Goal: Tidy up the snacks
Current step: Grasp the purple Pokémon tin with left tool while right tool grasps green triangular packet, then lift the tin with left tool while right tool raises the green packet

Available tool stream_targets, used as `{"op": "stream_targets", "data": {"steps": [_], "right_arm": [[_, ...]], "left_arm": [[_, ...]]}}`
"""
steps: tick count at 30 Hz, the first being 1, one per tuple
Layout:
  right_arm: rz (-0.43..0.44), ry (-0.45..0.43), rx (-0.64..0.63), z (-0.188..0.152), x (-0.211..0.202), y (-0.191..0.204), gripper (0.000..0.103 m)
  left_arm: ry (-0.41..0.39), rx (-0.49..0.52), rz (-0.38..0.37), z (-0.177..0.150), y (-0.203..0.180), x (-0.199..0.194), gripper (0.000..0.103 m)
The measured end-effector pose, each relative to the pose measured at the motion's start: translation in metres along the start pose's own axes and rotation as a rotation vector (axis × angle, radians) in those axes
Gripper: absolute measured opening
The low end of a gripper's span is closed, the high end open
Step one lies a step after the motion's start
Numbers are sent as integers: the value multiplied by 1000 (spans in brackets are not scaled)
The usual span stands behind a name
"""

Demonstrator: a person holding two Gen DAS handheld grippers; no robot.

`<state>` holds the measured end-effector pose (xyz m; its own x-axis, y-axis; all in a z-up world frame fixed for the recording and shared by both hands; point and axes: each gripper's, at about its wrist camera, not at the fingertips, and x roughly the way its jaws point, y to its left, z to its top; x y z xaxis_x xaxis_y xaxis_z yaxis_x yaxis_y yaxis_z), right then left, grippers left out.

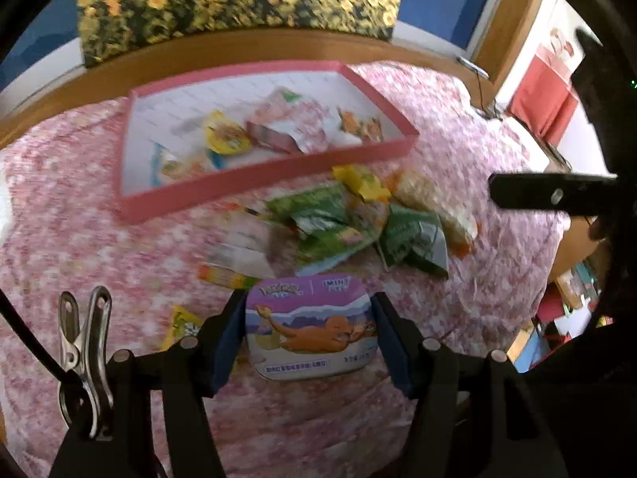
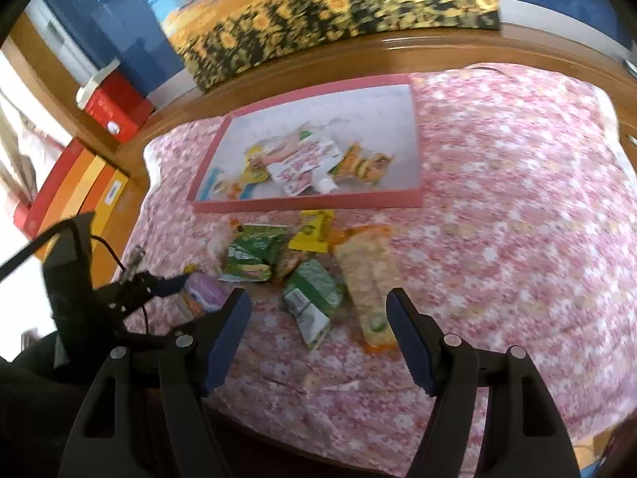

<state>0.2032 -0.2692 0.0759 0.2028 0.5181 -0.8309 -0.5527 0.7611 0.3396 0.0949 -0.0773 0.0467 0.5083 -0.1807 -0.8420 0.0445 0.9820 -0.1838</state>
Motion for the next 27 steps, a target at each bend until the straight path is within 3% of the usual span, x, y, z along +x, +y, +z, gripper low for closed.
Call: {"op": "stream_targets", "data": {"steps": [5,9,14,18,19,20,21,27], "right_arm": [[37,63,-74,5,17,15,73],[20,160,-127,4,41,25,62],[-146,193,-257,1,66,39,62],[-206,204,-288,-1,80,38,61],[-213,203,-280,-1,81,36,58],[-224,195,-273,-1,80,33,43],[-235,188,-274,0,80,31,33],[-136,157,-277,-13,60,28,30]], "left_arm": [[-67,-63,28,1,9,-20,65],[-129,-127,56,-2,20,-36,65],[-140,-192,85,-13,33,-48,65],[-151,-204,104,-18,34,-53,65],[-156,-204,105,-19,34,-55,65],[-158,-204,106,-19,34,-55,65],[-161,-204,105,-20,33,-57,65],[-164,-182,79,-17,27,-56,65]]}}
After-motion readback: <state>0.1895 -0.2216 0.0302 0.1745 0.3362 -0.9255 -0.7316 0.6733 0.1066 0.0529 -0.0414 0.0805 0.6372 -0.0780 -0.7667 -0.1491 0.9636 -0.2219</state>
